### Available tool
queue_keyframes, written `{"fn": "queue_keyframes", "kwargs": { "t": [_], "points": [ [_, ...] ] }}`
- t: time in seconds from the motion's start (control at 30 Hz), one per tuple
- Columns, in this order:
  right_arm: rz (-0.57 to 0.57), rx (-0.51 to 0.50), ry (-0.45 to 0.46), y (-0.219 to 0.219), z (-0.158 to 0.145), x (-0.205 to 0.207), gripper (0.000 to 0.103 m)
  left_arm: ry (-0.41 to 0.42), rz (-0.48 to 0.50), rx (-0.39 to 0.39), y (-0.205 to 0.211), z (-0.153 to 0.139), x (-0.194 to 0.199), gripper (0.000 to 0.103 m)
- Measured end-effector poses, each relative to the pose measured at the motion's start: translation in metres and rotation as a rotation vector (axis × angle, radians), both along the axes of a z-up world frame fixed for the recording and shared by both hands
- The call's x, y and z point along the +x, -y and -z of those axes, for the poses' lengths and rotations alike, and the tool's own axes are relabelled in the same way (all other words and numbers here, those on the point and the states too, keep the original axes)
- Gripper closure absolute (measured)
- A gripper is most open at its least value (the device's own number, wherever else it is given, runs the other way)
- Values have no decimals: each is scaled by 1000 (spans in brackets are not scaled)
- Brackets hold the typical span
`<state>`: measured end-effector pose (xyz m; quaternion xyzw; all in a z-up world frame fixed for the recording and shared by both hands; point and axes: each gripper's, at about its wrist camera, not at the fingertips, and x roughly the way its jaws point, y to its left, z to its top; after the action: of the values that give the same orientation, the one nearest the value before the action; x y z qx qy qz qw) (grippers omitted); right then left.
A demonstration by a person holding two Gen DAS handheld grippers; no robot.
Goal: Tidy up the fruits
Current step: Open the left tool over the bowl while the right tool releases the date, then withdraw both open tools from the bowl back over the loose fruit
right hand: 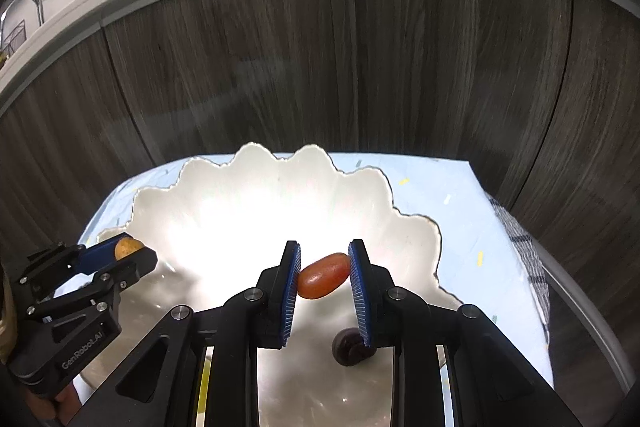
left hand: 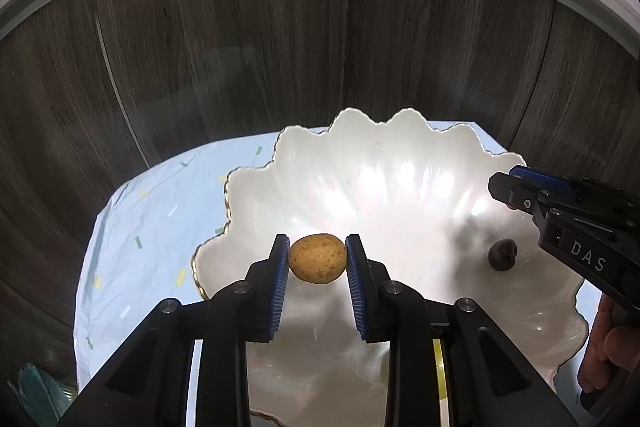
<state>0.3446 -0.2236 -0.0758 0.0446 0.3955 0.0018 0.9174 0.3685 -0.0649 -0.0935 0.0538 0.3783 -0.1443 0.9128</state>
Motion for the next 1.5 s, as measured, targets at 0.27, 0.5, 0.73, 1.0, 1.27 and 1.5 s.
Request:
{"fn": "queue_keyframes", "kwargs": {
  "t": [0.27,0.5,0.73,1.0,1.27,1.5],
  "points": [
    [-7,-6,-4,-1,2,-1,60,13,-12,13,0,1,-2,44],
    [4,-29,21,-1,-4,-5,43,18,-25,22,-2,-1,-3,27],
    [16,-38,39,1,-13,-12,33,20,-34,27,-3,-6,-9,21],
    [16,-30,46,-5,-29,-23,32,2,-47,26,-7,-19,-21,19],
    [55,-9,52,3,-46,-46,32,15,-41,31,-4,-43,-40,19],
    [65,5,66,6,-65,-68,32,14,-29,30,-1,-58,-66,19]
  ]
}}
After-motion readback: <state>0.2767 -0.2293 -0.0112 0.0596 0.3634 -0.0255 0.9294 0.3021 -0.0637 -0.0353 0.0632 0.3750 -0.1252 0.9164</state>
